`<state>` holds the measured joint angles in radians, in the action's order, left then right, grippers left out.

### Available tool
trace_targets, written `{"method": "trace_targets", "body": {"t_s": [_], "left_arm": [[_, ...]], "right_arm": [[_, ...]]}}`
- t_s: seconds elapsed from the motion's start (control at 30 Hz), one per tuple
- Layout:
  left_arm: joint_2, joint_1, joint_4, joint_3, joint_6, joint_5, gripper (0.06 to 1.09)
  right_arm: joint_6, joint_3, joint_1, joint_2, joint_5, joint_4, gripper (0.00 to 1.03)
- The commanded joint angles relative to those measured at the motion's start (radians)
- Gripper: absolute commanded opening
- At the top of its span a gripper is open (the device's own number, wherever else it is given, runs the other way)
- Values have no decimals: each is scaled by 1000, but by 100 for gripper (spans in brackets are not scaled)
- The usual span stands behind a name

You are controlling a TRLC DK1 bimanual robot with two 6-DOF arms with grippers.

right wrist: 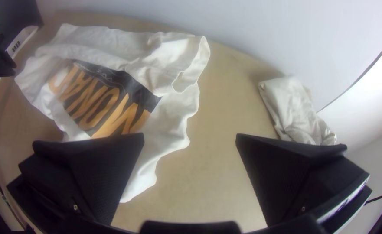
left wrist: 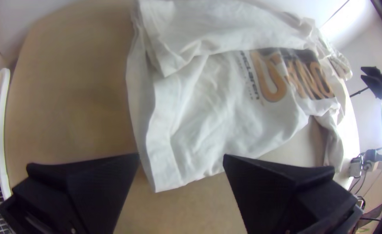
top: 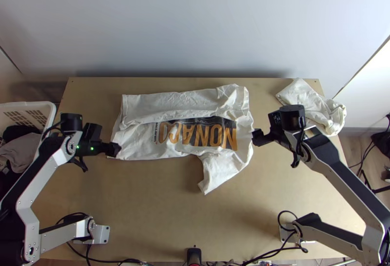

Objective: Fold the t-shirt

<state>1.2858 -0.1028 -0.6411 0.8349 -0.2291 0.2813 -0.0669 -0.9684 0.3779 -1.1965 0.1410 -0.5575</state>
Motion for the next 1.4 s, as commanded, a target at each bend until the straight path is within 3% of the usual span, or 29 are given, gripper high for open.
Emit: {"method": "trace_targets", "body": {"t_s": [0.0,0.2,0.3,0.47,0.63,0.73,0.8,1.0,1.37], "left_arm": [[9,-6,24,-60,-10,-37,100],[38,-3,58,-72,-16,-56,97],[55,0,63,-72,-18,-56,86],[92,0,63,-76,-24,-56,80],[101,11,63,-72,-24,-44,51],[90,11,70,-76,-16,-25,23],[92,11,70,-76,-15,-21,9],[95,-15,69,-63,-7,-21,9],[86,-21,64,-68,1,-21,9]], "right_arm": [[-1,7,6,40,-7,-35,98],[-4,5,16,46,-14,-48,98],[-2,5,23,49,-23,-58,98],[-4,5,23,49,-31,-58,98],[-5,7,27,49,-40,-59,98],[-10,10,38,49,-44,-59,98],[-14,17,56,49,-64,-64,98],[-31,65,173,49,-129,-101,98],[-148,122,504,-14,-133,-102,98]]}}
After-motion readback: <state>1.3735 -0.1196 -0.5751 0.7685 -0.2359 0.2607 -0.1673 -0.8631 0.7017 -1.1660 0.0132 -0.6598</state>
